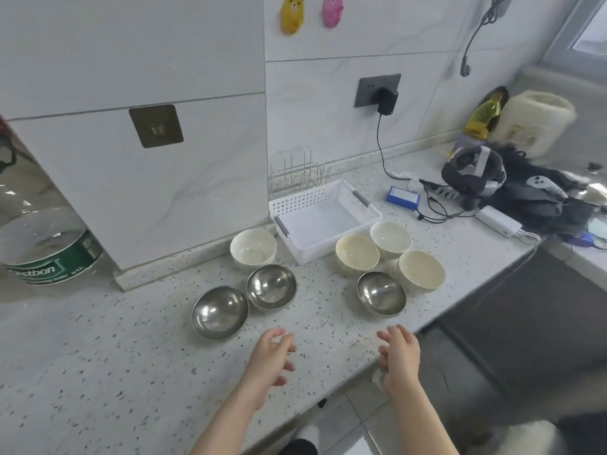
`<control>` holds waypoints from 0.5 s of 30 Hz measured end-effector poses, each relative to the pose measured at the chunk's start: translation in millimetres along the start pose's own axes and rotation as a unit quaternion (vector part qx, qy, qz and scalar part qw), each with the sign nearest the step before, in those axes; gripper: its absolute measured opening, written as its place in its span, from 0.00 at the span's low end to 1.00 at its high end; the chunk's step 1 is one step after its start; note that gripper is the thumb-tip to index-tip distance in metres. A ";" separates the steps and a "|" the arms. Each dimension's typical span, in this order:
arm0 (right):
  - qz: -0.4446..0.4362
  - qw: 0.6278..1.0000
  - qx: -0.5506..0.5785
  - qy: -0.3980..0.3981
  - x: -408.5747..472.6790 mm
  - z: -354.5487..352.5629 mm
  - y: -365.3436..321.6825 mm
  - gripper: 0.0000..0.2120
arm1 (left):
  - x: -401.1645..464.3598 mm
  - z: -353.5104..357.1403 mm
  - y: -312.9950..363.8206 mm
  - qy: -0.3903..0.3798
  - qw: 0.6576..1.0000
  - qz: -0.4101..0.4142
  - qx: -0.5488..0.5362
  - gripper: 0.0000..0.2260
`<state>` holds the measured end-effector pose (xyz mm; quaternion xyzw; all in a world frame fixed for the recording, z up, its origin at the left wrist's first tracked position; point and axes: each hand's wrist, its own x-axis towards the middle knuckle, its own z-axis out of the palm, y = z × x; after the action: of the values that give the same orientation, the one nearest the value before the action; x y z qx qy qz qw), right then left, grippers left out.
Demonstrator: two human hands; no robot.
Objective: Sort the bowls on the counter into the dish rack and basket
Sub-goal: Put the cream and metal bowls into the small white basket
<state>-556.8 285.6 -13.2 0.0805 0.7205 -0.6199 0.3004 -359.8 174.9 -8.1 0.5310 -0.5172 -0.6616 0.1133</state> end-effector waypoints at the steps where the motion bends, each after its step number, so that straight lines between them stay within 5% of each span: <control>1: 0.004 1.000 0.000 0.024 12.8 -1.1 -6.7 0.19 | 10.2 10.6 9.0 -0.006 1.000 0.000 -0.007 0.13; 8: 0.029 0.989 0.021 0.142 90.6 -10.7 -49.4 0.25 | 75.7 72.0 61.6 -0.034 0.999 -0.018 -0.005 0.22; 15: 0.063 0.992 -0.026 0.107 143.4 -25.9 -74.8 0.28 | 126.9 119.8 88.6 0.012 0.998 -0.052 0.017 0.27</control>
<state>-717.6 256.8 -25.1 0.1838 0.7578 -0.5688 0.2614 -545.4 114.8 -23.0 0.5665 -0.4992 -0.6512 0.0758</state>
